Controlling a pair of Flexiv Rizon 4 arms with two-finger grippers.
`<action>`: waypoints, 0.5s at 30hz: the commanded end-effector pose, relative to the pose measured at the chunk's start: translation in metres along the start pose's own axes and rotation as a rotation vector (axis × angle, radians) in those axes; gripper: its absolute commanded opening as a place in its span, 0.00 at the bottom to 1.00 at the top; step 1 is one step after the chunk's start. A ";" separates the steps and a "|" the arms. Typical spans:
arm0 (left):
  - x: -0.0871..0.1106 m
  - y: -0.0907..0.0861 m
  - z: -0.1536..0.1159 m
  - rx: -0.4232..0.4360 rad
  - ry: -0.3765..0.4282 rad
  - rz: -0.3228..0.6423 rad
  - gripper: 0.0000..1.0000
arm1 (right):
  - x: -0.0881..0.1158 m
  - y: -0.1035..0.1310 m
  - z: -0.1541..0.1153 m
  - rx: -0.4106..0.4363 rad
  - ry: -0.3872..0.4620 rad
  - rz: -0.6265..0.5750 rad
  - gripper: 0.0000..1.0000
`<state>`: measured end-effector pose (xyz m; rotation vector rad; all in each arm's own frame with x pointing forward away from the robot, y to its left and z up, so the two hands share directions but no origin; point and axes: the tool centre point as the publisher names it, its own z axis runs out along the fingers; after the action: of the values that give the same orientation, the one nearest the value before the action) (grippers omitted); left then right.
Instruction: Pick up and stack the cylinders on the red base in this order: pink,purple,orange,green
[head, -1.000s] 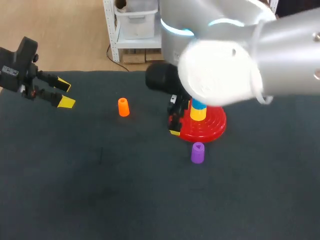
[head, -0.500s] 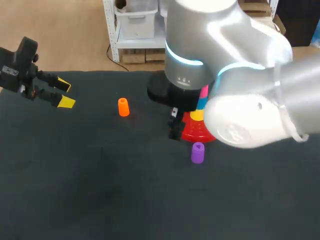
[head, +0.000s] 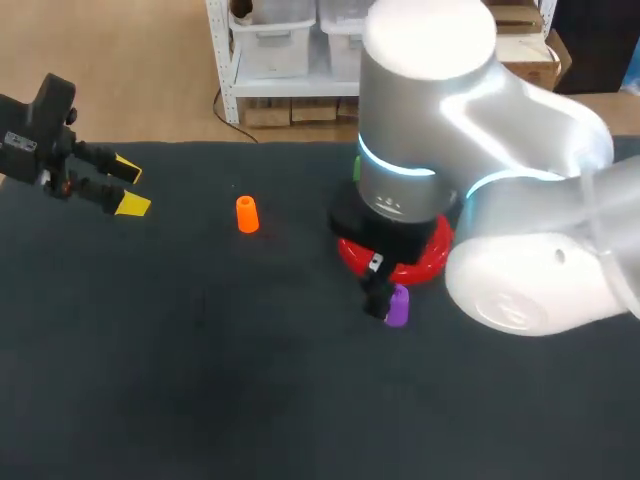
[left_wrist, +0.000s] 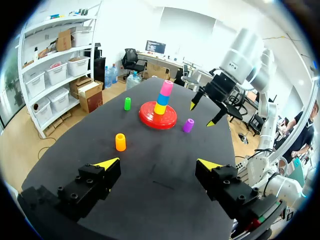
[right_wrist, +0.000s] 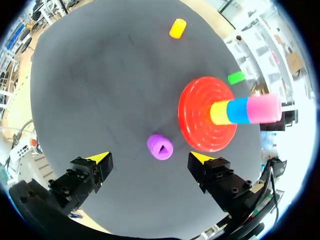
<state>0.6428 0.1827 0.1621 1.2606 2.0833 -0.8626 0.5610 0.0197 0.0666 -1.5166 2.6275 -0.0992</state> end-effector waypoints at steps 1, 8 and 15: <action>0.001 0.000 0.000 0.000 -0.003 0.002 1.00 | 0.009 0.001 0.008 -0.021 -0.011 0.034 1.00; 0.001 0.000 0.000 0.000 -0.003 0.002 1.00 | 0.009 0.001 0.016 -0.046 -0.004 0.062 1.00; 0.001 0.000 0.000 0.000 -0.003 0.002 1.00 | 0.006 -0.002 0.026 -0.042 -0.017 0.104 0.99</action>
<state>0.6428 0.1827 0.1621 1.2607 2.0832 -0.8627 0.5620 0.0139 0.0486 -1.3886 2.7060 -0.0152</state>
